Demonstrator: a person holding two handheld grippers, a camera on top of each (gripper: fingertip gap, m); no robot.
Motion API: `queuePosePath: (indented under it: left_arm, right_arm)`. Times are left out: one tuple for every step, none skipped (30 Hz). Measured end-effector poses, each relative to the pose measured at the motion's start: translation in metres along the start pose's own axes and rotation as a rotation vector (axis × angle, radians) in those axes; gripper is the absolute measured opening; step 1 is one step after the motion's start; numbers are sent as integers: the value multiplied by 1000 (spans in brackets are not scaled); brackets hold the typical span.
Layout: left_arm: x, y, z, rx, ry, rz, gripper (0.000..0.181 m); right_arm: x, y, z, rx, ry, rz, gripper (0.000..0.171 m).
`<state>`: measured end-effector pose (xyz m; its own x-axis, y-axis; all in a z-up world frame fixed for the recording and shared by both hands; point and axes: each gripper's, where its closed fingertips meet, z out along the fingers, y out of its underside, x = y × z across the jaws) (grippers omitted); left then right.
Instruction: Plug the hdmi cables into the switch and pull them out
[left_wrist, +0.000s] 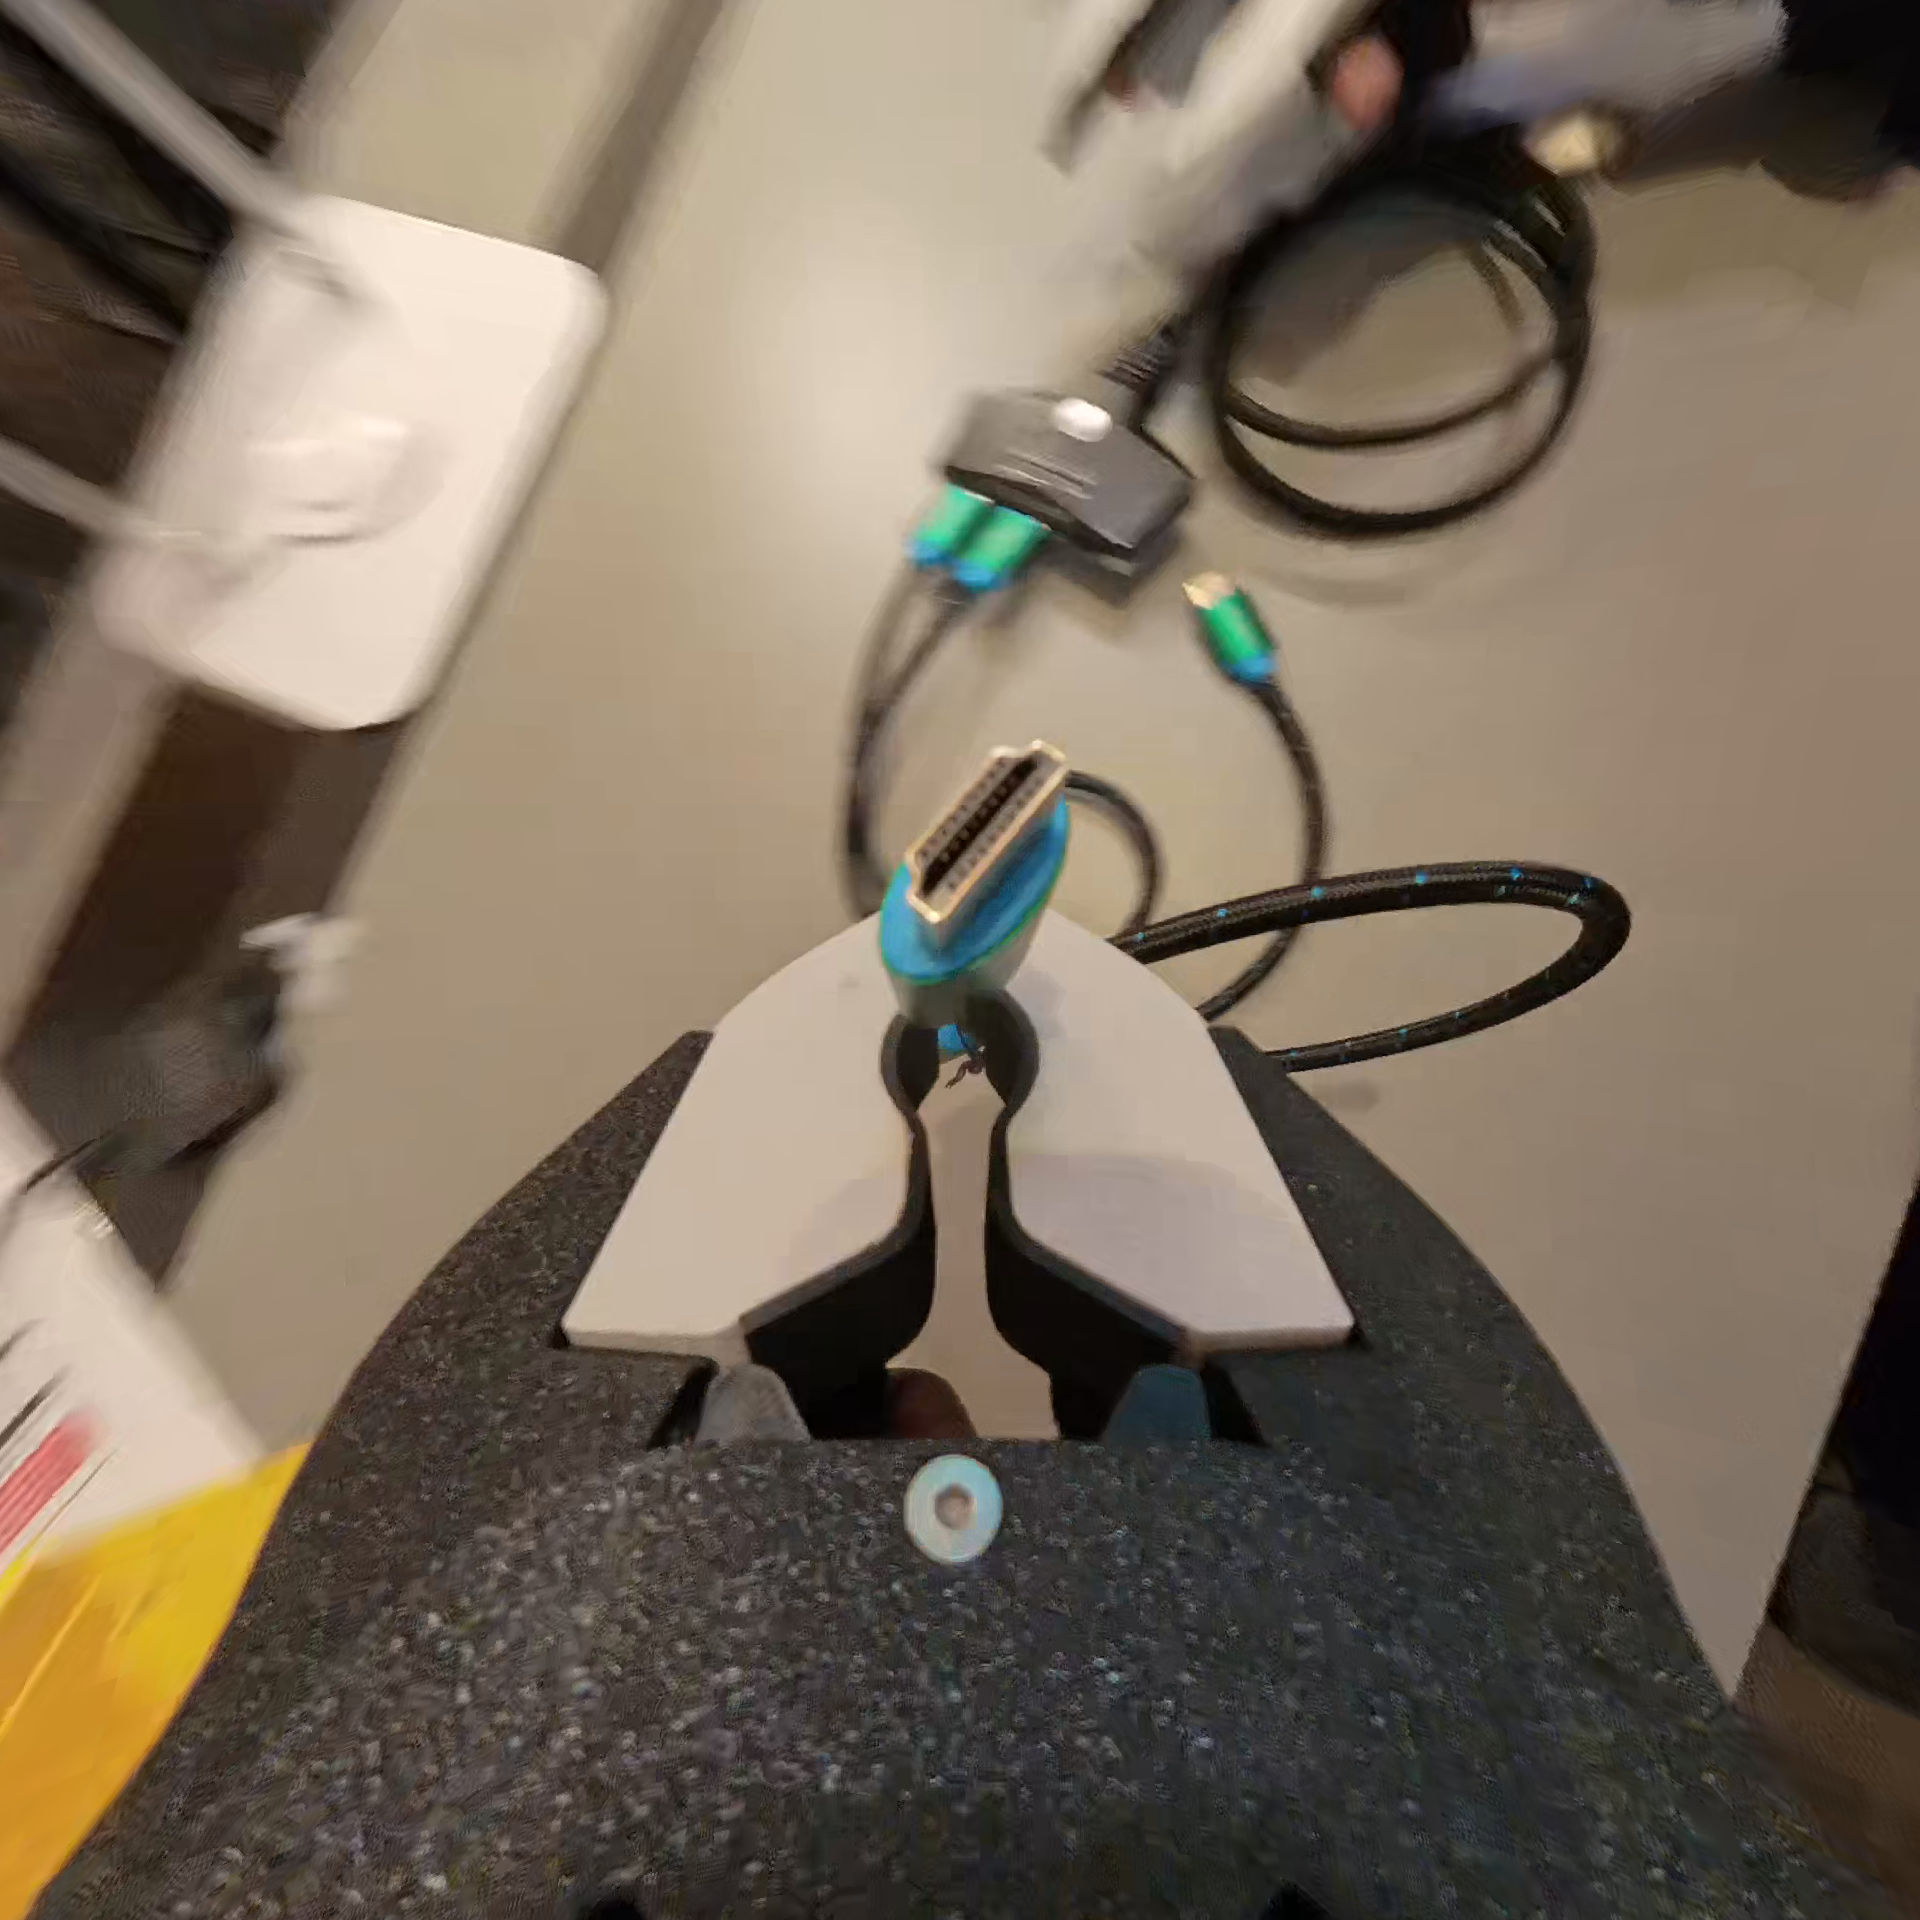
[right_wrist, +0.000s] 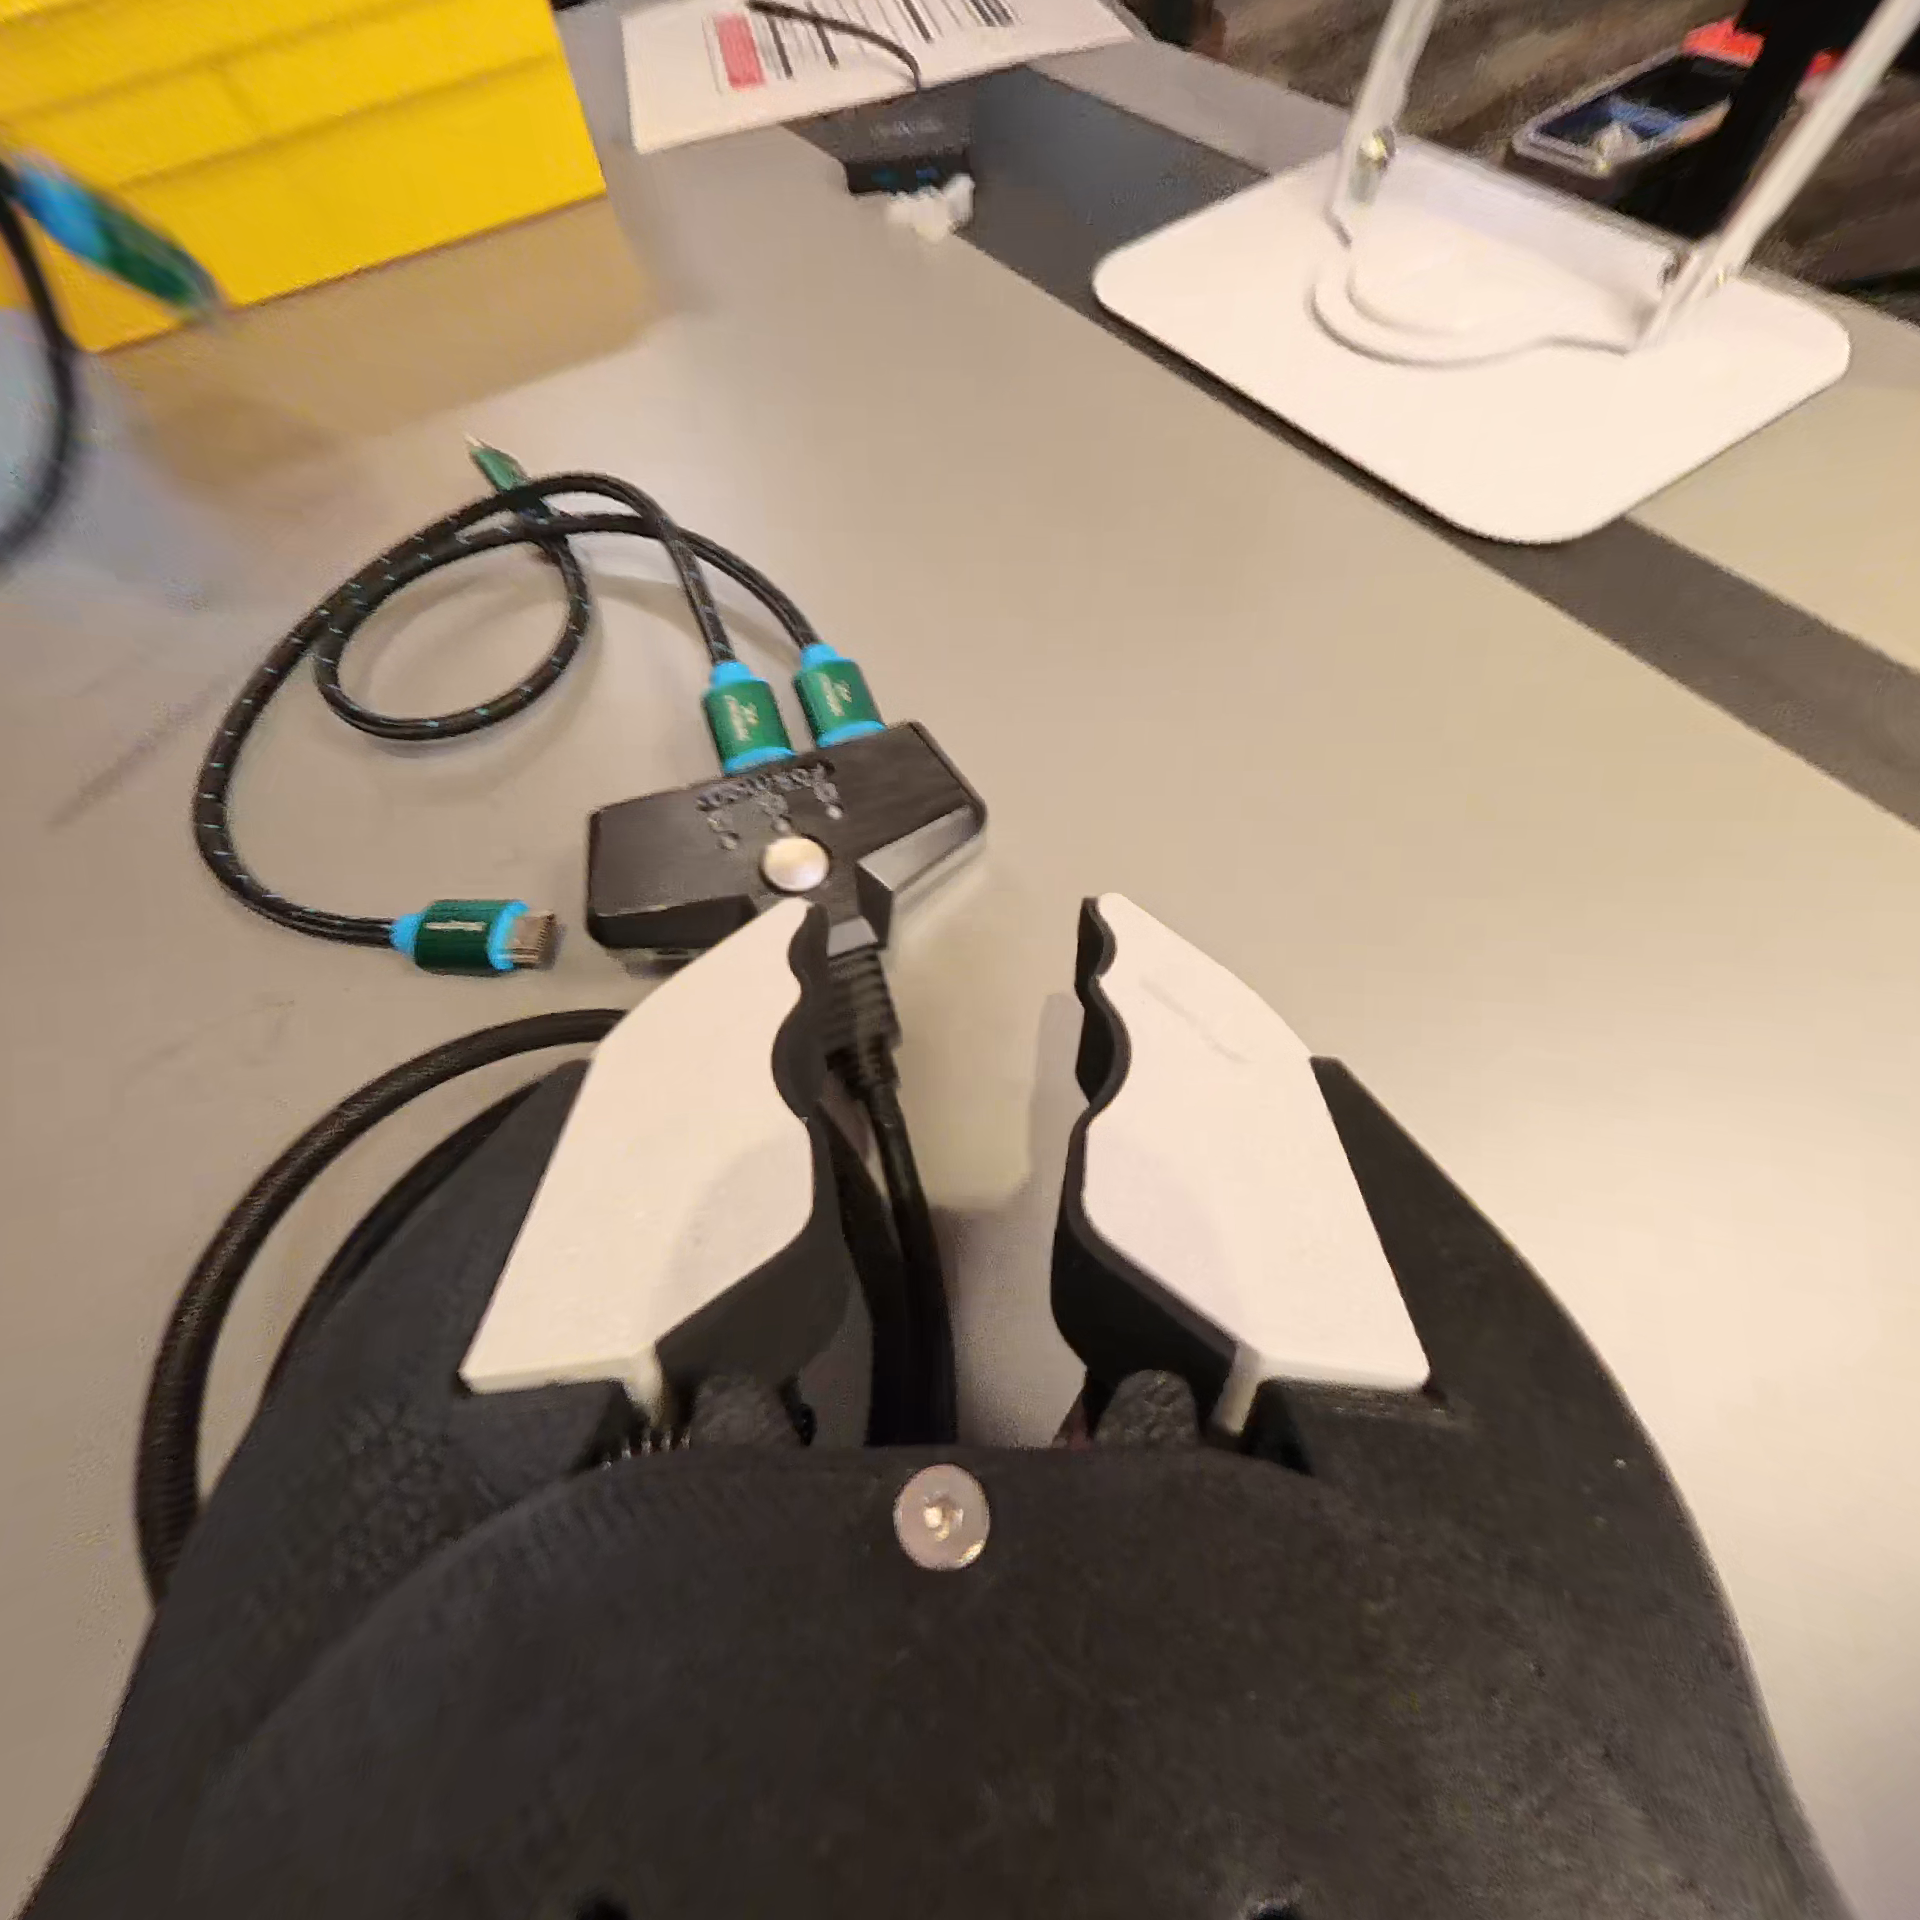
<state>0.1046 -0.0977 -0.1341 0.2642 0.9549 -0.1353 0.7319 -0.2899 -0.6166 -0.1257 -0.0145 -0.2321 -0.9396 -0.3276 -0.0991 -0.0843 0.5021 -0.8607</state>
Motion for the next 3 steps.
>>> queuePosePath:
  left_arm:
    - [12,2,30,-56,78,27,3]
    - [21,5,58,-109,136,46,3]
    - [29,8,82,-151,189,57,4]
  right_arm:
    - [-5,-4,-1,13,-11,-17,46]
    - [-10,-7,-2,18,-19,-36,46]
    - [-14,-8,-2,16,-23,-56,46]
